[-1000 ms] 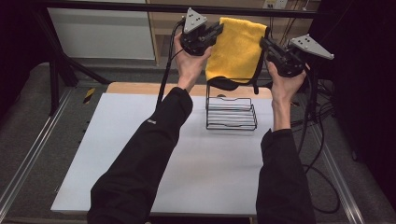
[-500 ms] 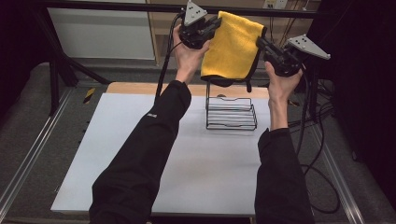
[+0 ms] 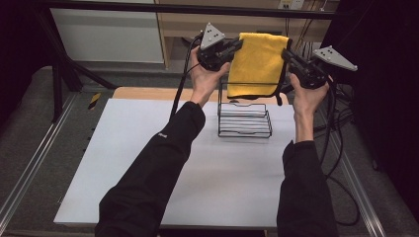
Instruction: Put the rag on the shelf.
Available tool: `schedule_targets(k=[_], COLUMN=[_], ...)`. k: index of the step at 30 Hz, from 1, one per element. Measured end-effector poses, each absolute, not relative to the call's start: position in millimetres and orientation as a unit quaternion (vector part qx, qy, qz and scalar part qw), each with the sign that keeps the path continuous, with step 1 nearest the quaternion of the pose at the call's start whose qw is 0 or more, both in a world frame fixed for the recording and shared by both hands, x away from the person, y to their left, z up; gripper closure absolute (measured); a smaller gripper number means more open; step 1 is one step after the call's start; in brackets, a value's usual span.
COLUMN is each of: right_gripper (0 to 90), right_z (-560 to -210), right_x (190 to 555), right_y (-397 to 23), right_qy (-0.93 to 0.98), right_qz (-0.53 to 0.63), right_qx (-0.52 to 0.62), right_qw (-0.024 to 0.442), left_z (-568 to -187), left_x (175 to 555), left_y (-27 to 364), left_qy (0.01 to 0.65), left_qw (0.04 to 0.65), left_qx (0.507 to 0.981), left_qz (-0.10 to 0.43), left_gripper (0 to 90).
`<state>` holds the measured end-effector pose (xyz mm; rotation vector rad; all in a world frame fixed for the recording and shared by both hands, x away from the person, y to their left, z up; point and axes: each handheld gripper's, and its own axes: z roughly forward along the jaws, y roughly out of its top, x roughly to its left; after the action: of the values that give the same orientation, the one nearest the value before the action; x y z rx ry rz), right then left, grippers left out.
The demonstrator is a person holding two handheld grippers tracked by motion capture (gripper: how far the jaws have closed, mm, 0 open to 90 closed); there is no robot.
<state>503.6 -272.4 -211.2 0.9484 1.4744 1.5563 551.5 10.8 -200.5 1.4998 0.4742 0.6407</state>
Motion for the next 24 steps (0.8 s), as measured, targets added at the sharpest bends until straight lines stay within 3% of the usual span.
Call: schedule_targets(k=[24], right_gripper=[83.2], right_z=[-243], right_x=[465], right_y=[-270], right_qy=[0.597], right_qz=[0.623], right_qx=[0.336], right_qw=[0.378], left_z=[-227], left_x=[498], left_y=[33], left_qy=[0.157], left_qw=[0.645], left_qx=[0.695], left_qz=[0.277], left_gripper=[83.4])
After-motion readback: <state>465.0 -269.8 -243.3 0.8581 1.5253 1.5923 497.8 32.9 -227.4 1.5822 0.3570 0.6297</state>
